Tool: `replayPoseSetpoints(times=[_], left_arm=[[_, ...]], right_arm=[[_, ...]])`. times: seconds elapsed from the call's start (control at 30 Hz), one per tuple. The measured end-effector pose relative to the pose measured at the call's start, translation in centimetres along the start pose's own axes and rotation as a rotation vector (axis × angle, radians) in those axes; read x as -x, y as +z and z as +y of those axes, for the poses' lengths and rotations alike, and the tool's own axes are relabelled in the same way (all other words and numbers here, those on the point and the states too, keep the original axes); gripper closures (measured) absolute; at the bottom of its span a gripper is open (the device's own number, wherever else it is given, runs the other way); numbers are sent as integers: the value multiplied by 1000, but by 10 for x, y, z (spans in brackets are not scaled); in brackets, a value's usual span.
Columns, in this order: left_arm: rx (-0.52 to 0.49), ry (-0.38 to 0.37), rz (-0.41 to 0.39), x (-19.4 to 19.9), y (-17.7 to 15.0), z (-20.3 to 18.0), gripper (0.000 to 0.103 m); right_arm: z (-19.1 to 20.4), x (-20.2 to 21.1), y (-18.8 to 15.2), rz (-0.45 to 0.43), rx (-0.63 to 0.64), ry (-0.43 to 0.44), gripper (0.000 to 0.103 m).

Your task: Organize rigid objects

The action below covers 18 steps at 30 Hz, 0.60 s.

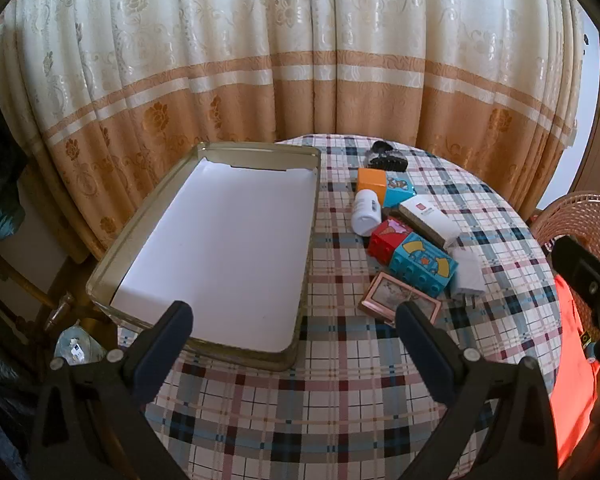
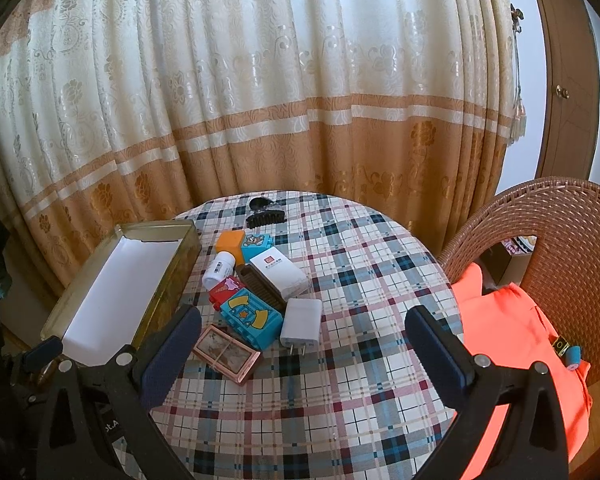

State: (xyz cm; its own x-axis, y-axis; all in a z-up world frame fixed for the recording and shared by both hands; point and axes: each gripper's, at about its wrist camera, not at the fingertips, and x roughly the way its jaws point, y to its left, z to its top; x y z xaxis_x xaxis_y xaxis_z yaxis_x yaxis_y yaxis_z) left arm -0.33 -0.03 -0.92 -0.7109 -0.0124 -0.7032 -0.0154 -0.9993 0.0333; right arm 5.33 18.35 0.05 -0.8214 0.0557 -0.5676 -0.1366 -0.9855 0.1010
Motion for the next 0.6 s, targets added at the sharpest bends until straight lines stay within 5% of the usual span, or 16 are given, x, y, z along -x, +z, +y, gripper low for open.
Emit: replayPoseSetpoints(times=[0.6], left_arm=[[-4, -1, 26, -7, -2, -5, 0]], right_arm=[[-1, -6, -1, 27, 2, 0, 0]])
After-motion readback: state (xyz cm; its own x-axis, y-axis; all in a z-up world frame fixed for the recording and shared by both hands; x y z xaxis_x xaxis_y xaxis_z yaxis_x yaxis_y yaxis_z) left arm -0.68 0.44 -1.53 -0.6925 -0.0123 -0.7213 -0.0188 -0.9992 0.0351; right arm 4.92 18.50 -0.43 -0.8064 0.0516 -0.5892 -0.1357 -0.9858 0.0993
